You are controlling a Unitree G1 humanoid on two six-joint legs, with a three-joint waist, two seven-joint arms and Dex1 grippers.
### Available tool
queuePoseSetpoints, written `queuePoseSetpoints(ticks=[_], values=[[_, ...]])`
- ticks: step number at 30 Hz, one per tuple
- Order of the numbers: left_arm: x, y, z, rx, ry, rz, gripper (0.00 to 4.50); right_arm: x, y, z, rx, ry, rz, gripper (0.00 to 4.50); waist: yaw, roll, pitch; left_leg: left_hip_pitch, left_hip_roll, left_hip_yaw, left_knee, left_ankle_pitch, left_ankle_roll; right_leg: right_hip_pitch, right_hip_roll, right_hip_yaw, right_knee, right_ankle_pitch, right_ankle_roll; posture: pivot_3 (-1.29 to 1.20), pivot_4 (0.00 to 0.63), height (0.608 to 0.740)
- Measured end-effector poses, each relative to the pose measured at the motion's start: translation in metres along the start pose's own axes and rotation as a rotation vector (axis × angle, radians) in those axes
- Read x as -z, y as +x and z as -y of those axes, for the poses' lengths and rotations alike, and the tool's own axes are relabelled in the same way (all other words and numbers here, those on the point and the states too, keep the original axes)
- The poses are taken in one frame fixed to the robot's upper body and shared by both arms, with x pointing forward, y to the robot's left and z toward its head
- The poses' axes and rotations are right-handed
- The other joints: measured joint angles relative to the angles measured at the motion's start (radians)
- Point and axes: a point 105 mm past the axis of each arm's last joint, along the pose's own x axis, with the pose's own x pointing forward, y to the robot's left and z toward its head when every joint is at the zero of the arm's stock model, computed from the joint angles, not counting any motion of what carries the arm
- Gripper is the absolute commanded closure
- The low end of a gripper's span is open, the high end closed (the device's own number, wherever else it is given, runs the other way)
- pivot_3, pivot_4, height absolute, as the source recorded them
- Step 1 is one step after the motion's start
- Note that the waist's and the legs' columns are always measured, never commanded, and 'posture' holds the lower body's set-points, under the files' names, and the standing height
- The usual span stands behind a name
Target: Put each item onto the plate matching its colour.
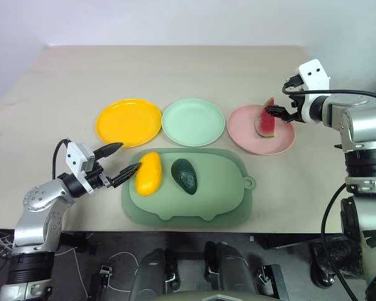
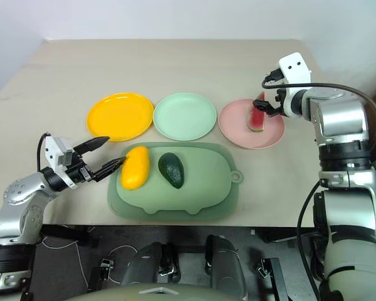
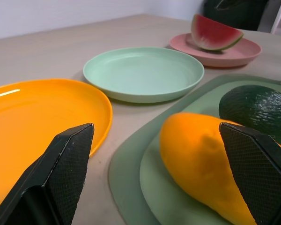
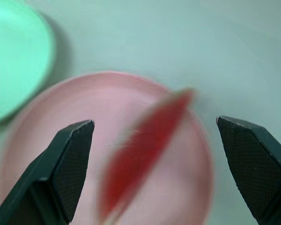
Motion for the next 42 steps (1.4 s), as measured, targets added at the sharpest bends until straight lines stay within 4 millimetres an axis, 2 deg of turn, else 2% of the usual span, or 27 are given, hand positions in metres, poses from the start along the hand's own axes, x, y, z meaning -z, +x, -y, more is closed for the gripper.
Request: queuePoseSetpoints(ticks=[2,6,7,10,12,18,24,27,33,42], values=[[-0.001,0.001,-0.001,0.001,0.0,0.001,0.0,-0.002,-0.007,-0.022,-0.069,0.02,0.02,0.06,0.0,0.0,0.0,0.0,0.0,0.0,0.0,0.0,0.0,0.0,0.0,0.0,0.0,0.0,0.0,0.0,0.15,0.696],[-0.005,0.005,-0.002,0.007,0.012,0.012,0.0,-0.007,-0.025,-0.081,-0.268,-0.029,0.17,0.06,0.003,0.0,0.0,-0.001,0.0,0.0,0.0,0.0,0.0,0.0,0.001,0.0,0.0,0.0,0.0,0.0,0.15,0.696],[-0.006,0.005,-0.002,0.008,0.014,0.013,0.0,-0.005,-0.03,-0.091,-0.306,-0.021,0.189,0.06,0.004,-0.001,0.0,-0.001,0.0,0.0,0.0,0.0,0.0,0.0,0.001,0.0,0.0,0.0,0.0,0.0,0.15,0.696],[-0.006,0.005,-0.002,0.008,0.009,0.011,0.0,0.006,-0.042,-0.118,-0.416,-0.01,0.222,0.06,0.009,-0.001,-0.001,-0.001,0.0,-0.001,0.001,0.0,0.0,0.001,0.0,0.0,-0.001,0.0,0.0,0.0,0.15,0.696],[-0.005,0.005,-0.001,0.009,0.0,0.005,0.0,0.021,-0.048,-0.132,-0.476,0.0,0.2,0.06,0.011,-0.001,-0.001,0.0,-0.001,-0.001,0.001,0.0,0.0,0.002,0.0,0.0,-0.002,0.0,0.0,0.0,0.15,0.696],[-0.016,-0.002,0.006,0.04,-0.029,0.007,0.0,0.045,-0.044,-0.158,-0.572,0.073,0.105,0.06,0.001,-0.001,-0.001,0.0,0.0,-0.001,0.001,0.0,0.0,0.002,0.001,0.0,-0.001,0.0,0.0,0.0,0.15,0.696],[-0.024,-0.018,0.017,0.113,-0.081,-0.052,0.0,0.047,-0.034,-0.171,-0.588,0.149,0.065,0.06,0.001,-0.001,-0.001,0.0,0.0,-0.001,0.0,0.0,0.0,0.002,0.001,0.0,-0.001,0.0,-0.001,0.0,0.15,0.696],[-0.027,-0.024,0.015,0.108,-0.073,-0.069,0.0,0.049,-0.029,-0.184,-0.63,0.168,0.02,0.06,0.003,-0.001,-0.001,0.0,0.0,-0.001,0.0,0.0,0.0,0.001,0.001,0.0,-0.002,-0.001,-0.003,0.0,0.15,0.696],[-0.032,-0.022,0.014,0.107,-0.056,-0.067,0.0,0.052,-0.02,-0.207,-0.677,0.177,-0.048,0.06,0.002,-0.001,-0.001,-0.001,-0.001,-0.001,-0.001,0.0,0.0,0.0,0.001,0.0,-0.002,-0.001,-0.003,0.0,0.15,0.696],[-0.045,-0.016,0.025,0.208,-0.081,-0.056,0.0,0.067,-0.002,-0.22,-0.664,0.191,-0.15,0.06,0.0,-0.001,-0.001,-0.001,0.0,0.001,-0.002,0.0,-0.001,-0.001,0.002,0.0,-0.002,0.0,-0.001,0.0,0.15,0.696]])
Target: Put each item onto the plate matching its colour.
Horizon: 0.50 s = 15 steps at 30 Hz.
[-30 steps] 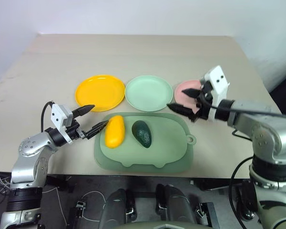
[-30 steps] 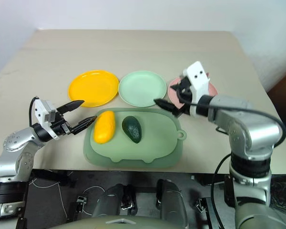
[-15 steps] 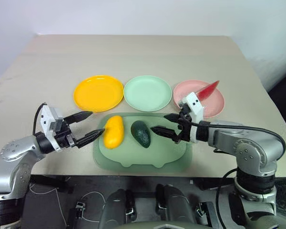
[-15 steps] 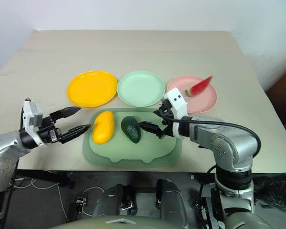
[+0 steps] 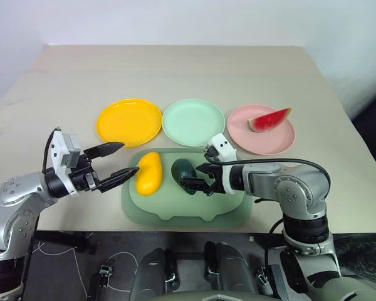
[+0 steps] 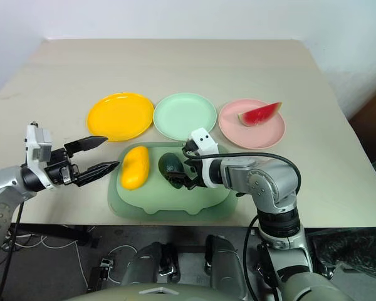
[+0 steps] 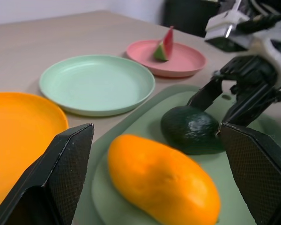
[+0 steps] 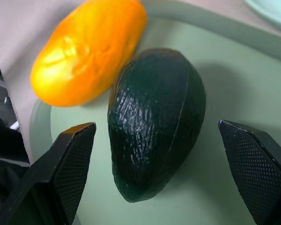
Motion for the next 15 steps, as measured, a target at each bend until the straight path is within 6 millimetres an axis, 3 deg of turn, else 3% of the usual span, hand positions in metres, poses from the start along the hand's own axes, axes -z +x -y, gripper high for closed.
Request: queuePoseSetpoints(ticks=[9,12,15], values=[[0.008,0.004,0.003,0.047,-0.01,-0.029,0.0,-0.004,0.011,0.006,0.048,-0.073,-0.01,0.06,0.0,0.0,0.0,0.0,0.0,0.001,-0.002,0.0,-0.001,-0.001,0.0,0.001,0.0,0.0,0.0,0.0,0.15,0.696],[0.008,0.004,0.004,0.053,-0.003,-0.031,0.0,-0.006,0.013,0.008,0.065,-0.099,-0.002,0.65,0.0,0.0,0.0,0.0,0.0,0.001,-0.002,0.001,-0.001,-0.002,0.0,0.001,0.0,0.0,0.0,0.0,0.15,0.696],[0.009,0.003,0.004,0.059,0.008,-0.032,0.0,-0.007,0.012,0.01,0.08,-0.129,0.005,1.53,0.0,0.0,0.0,0.0,0.0,0.001,-0.002,0.001,-0.001,-0.002,0.0,0.001,0.0,0.0,0.0,0.0,0.15,0.696]])
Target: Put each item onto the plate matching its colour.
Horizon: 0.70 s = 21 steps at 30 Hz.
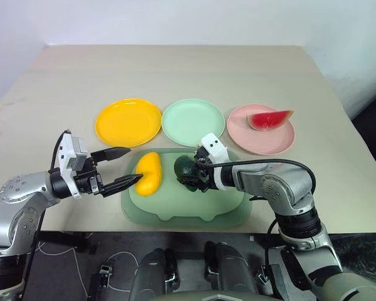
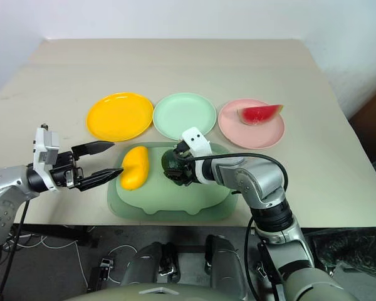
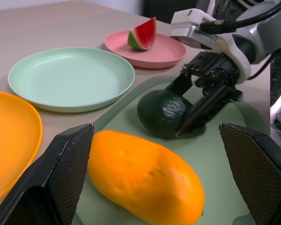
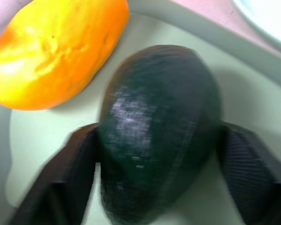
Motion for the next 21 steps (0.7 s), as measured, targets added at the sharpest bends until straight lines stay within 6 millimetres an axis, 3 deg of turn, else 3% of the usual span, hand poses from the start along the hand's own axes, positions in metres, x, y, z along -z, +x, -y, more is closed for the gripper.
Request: queuePoseSetpoints(ticks=[6,13,16,21], values=[[0.01,-0.006,-0.003,0.008,0.002,-0.003,0.0,-0.007,-0.009,0.005,-0.006,-0.042,0.017,1.67,0.0,0.0,0.0,0.0,0.0,0.0,0.0,0.0,0.0,-0.001,0.0,0.0,0.0,0.0,0.0,0.0,0.15,0.696],[0.012,-0.007,-0.004,0.002,0.022,0.004,0.0,-0.061,-0.018,0.014,0.003,-0.108,0.153,1.67,0.0,0.0,0.0,0.0,0.0,0.0,0.0,0.0,0.0,0.0,0.0,0.0,0.0,0.0,0.0,0.0,0.15,0.696],[0.013,-0.007,-0.003,-0.002,0.019,0.005,0.0,-0.072,-0.01,0.029,0.039,-0.103,0.17,1.67,-0.001,0.0,0.0,0.0,0.0,0.0,0.0,0.0,0.0,0.0,0.0,0.0,0.0,0.0,0.0,0.0,0.15,0.696],[0.013,-0.006,-0.002,-0.006,0.017,0.006,0.0,-0.08,0.022,0.053,0.105,-0.103,0.141,1.67,-0.003,0.0,0.0,0.001,0.0,0.002,0.0,0.0,0.0,0.0,0.001,0.0,0.002,0.0,0.0,0.0,0.15,0.696]])
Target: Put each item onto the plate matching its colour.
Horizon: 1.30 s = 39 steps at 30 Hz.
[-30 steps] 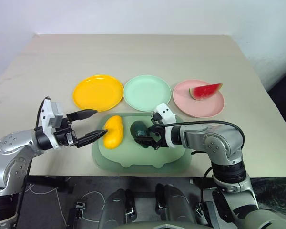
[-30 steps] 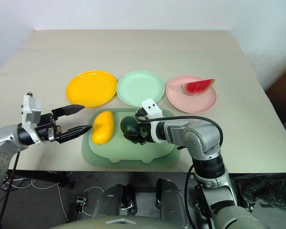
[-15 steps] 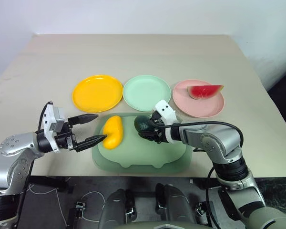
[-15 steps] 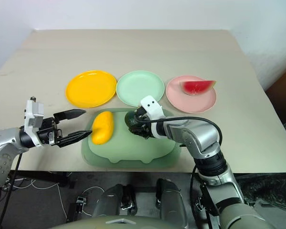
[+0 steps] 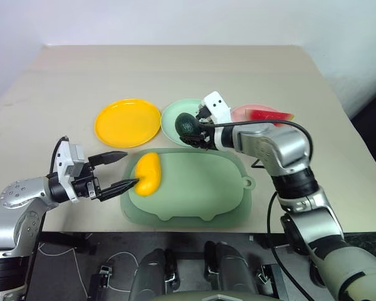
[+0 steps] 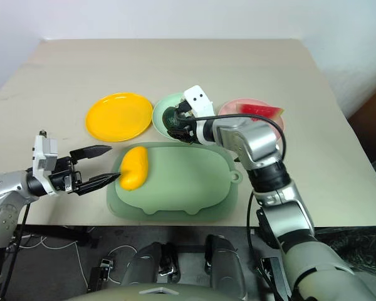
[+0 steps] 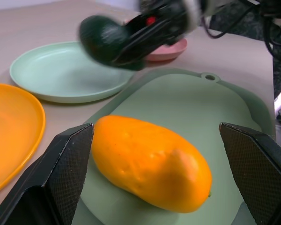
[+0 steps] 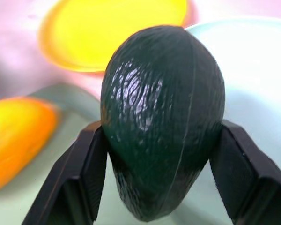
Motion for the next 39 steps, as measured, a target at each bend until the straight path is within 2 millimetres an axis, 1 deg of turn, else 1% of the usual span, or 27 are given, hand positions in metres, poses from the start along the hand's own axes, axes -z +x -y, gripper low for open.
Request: queuePoseSetpoints(ticks=[2,5,8,10,11,13,16,19,21,24,26,30,36,37,39], values=[[0.0,0.001,0.001,-0.002,0.002,0.002,0.0,-0.002,0.012,0.009,0.028,-0.014,-0.012,1.67,-0.001,0.0,0.0,0.0,0.0,0.001,0.0,0.0,0.0,0.0,0.0,0.0,0.001,0.0,0.0,0.0,0.15,0.696],[0.001,0.001,0.003,-0.009,-0.002,-0.001,0.0,-0.004,0.02,0.026,0.093,-0.044,-0.026,1.67,0.0,0.0,0.0,0.0,0.0,0.001,0.0,0.0,0.0,0.0,0.0,0.0,0.001,0.0,0.0,0.0,0.15,0.696],[0.001,0.001,0.005,-0.016,-0.003,-0.006,0.0,0.002,0.025,0.04,0.149,-0.054,-0.062,1.67,0.0,0.0,0.0,0.0,0.0,0.001,0.0,0.0,0.0,0.0,0.0,0.0,0.001,0.0,0.0,0.0,0.15,0.696],[0.002,-0.001,0.005,-0.026,-0.005,-0.006,0.0,0.008,0.027,0.043,0.157,-0.051,-0.084,0.93,-0.003,0.0,0.0,0.001,0.0,0.001,0.0,0.0,0.0,0.0,0.0,0.0,0.001,0.0,0.0,0.0,0.15,0.696],[0.002,-0.001,0.005,-0.028,-0.007,-0.007,0.0,0.009,0.028,0.043,0.152,-0.05,-0.089,0.72,-0.004,0.0,0.0,0.0,0.0,0.001,0.0,0.0,0.0,0.0,0.0,0.0,0.001,0.0,0.0,0.0,0.15,0.696],[0.002,-0.001,0.005,-0.031,-0.01,-0.003,0.0,0.011,0.03,0.04,0.131,-0.054,-0.092,0.02,-0.008,0.0,0.0,0.0,0.0,0.0,0.0,0.0,0.0,0.0,0.0,0.0,0.002,0.0,0.0,0.0,0.15,0.696],[0.0,0.0,0.005,-0.035,-0.009,0.004,0.0,0.006,0.031,0.038,0.121,-0.061,-0.081,0.02,-0.015,0.0,0.0,0.0,0.0,0.0,0.0,0.0,0.0,0.0,0.0,0.0,0.002,0.0,0.0,0.0,0.15,0.696],[-0.002,0.001,0.006,-0.037,-0.007,0.005,0.0,-0.003,0.028,0.04,0.128,-0.056,-0.05,0.02,-0.019,0.0,0.0,0.001,0.0,0.0,0.0,0.0,0.0,0.0,0.0,0.001,0.002,0.0,0.0,0.0,0.15,0.696],[-0.003,0.002,0.007,-0.039,-0.005,0.008,0.0,-0.014,0.021,0.041,0.13,-0.051,0.007,0.02,-0.02,0.0,0.0,0.0,0.0,0.0,0.0,0.0,0.0,0.0,0.0,0.001,0.002,0.0,0.0,0.0,0.15,0.696],[-0.004,0.001,0.006,-0.045,-0.004,0.008,0.0,-0.038,0.002,0.038,0.115,-0.061,0.12,0.02,-0.021,0.0,0.0,0.001,0.0,-0.001,0.0,0.0,0.0,0.0,0.0,0.001,0.002,0.0,0.0,0.0,0.15,0.696],[-0.006,0.0,0.006,-0.048,-0.006,0.013,0.0,-0.044,-0.01,0.032,0.09,-0.066,0.171,0.02,-0.021,0.0,0.0,0.001,0.0,-0.001,0.0,0.0,0.0,0.001,0.0,0.001,0.003,0.0,0.0,0.0,0.15,0.696],[-0.006,0.0,0.005,-0.051,-0.016,0.014,0.0,-0.038,-0.026,0.017,0.034,-0.033,0.224,0.02,-0.02,0.0,0.0,0.002,0.0,-0.001,0.0,0.0,0.0,0.001,0.0,0.001,0.002,0.0,0.0,0.0,0.15,0.696],[-0.007,-0.002,0.007,-0.074,-0.021,0.006,0.0,-0.023,-0.066,-0.02,-0.135,-0.035,0.32,0.02,-0.015,0.0,0.0,0.002,0.0,-0.002,0.0,0.0,0.0,0.002,0.0,0.001,0.002,0.0,0.0,0.0,0.15,0.696],[-0.008,-0.002,0.008,-0.077,-0.017,0.006,0.0,-0.018,-0.072,-0.025,-0.156,-0.035,0.332,0.02,-0.013,0.0,0.0,0.003,0.0,-0.002,0.0,0.0,0.0,0.003,0.0,0.001,0.001,0.0,0.0,0.0,0.15,0.696],[-0.008,-0.002,0.01,-0.083,-0.019,0.004,0.0,0.0,-0.083,-0.033,-0.195,-0.022,0.328,0.02,-0.008,0.0,0.0,0.003,0.0,-0.002,0.0,0.0,0.0,0.003,-0.001,0.001,0.001,0.0,0.0,0.0,0.15,0.696]])
